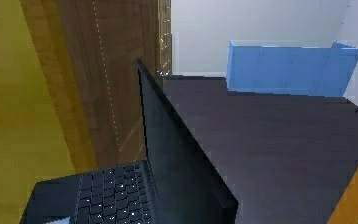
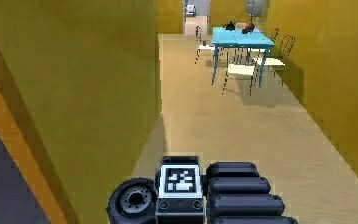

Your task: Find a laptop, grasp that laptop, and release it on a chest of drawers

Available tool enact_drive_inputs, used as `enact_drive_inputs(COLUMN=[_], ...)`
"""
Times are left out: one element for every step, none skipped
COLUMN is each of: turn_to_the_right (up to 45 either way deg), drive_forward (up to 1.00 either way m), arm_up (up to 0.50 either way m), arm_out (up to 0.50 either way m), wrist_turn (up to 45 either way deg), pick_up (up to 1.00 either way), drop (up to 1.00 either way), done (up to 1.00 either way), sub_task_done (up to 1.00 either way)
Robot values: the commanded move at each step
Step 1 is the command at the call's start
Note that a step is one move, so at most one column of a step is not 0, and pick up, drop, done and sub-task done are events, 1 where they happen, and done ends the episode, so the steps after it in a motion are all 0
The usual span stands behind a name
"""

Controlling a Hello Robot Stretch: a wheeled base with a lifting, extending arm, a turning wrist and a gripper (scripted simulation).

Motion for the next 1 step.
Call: enact_drive_inputs(turn_to_the_right=[15.0], drive_forward=[0.00], arm_up=[0.00], arm_out=[0.00], wrist_turn=[0.0], pick_up=[0.00], drop=[0.00], done=[0.00], sub_task_done=[0.00])
